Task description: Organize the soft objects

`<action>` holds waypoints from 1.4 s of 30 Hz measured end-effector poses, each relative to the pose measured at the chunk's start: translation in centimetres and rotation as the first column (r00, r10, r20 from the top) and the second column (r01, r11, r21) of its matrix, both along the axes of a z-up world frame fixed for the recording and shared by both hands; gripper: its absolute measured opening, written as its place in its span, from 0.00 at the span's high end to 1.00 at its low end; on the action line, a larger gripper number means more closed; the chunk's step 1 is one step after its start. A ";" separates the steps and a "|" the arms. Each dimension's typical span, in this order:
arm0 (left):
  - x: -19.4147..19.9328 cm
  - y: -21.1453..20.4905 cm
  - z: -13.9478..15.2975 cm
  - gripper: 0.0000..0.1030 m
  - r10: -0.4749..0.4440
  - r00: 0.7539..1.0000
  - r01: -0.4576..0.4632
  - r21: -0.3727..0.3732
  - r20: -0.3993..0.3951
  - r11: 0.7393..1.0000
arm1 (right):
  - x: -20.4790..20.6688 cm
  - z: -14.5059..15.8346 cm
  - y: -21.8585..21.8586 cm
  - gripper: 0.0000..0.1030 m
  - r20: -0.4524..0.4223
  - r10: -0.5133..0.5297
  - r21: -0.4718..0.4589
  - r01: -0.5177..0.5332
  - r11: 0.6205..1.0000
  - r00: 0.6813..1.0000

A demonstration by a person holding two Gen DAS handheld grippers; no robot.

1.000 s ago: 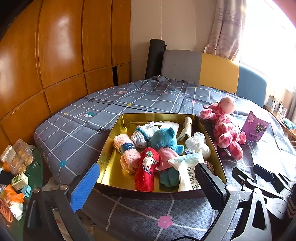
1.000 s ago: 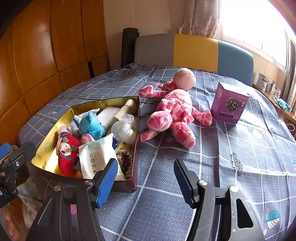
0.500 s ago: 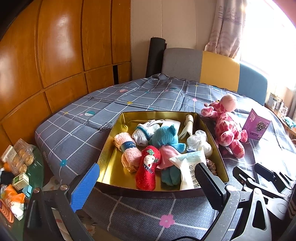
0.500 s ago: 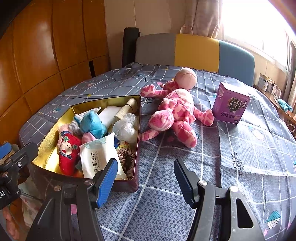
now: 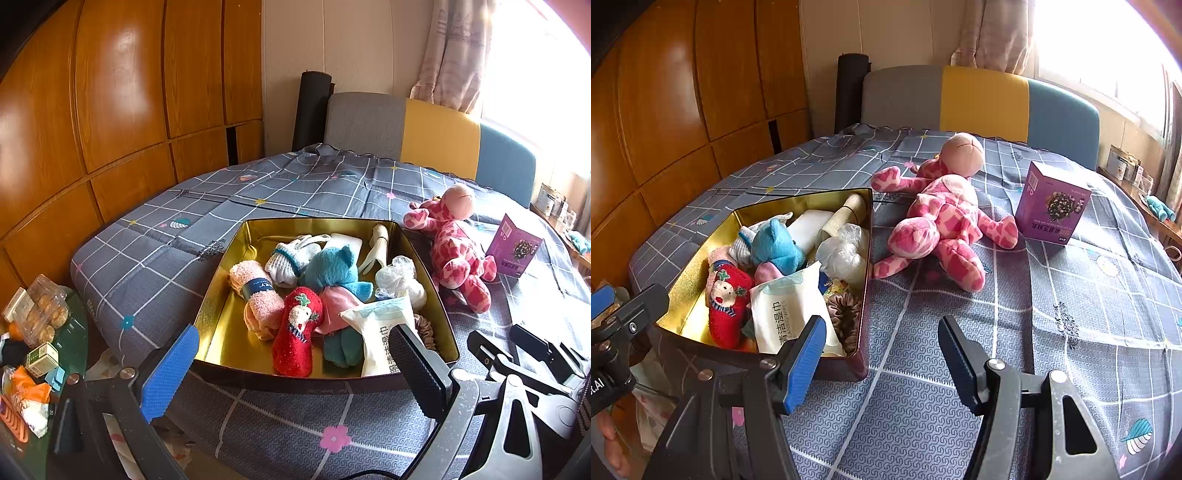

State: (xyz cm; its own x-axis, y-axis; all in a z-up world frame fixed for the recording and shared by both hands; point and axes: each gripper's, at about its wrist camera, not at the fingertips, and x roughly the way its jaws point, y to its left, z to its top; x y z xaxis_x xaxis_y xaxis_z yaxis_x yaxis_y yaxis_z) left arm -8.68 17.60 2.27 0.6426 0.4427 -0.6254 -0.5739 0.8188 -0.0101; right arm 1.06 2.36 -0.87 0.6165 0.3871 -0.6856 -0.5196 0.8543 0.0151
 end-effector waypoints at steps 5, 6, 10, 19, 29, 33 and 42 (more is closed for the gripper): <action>0.0 0.0 0.0 0.00 0.000 1.000 0.000 0.000 0.000 1.000 | 0.0 0.0 0.0 0.38 0.000 -0.001 0.001 0.001 1.000 1.000; 0.0 0.0 0.0 0.00 0.001 1.000 -0.001 0.000 0.000 1.000 | 0.0 0.0 0.0 0.38 -0.001 -0.001 0.001 0.001 1.000 1.000; 0.0 0.1 0.0 0.00 0.001 1.000 -0.001 0.001 0.000 1.000 | 0.0 0.0 0.0 0.38 0.000 -0.002 0.001 0.002 1.000 1.000; -0.1 0.2 -0.1 0.00 0.005 1.000 -0.005 0.003 0.000 1.000 | 0.0 -0.1 0.0 0.38 -0.002 -0.004 0.002 0.004 1.000 1.000; -0.1 0.2 -0.1 0.00 0.006 1.000 -0.006 0.004 0.000 1.000 | 0.0 -0.1 0.0 0.38 -0.002 -0.007 0.002 0.007 1.000 1.000; -0.1 0.2 0.0 0.00 0.006 1.000 -0.006 0.002 -0.001 1.000 | 0.0 -0.1 0.0 0.38 -0.003 -0.008 0.002 0.008 1.000 1.000; 0.1 0.0 -0.3 0.00 0.003 1.000 -0.003 -0.006 -0.012 1.000 | 0.1 -0.2 0.0 0.38 -0.007 -0.015 0.005 0.015 1.000 1.000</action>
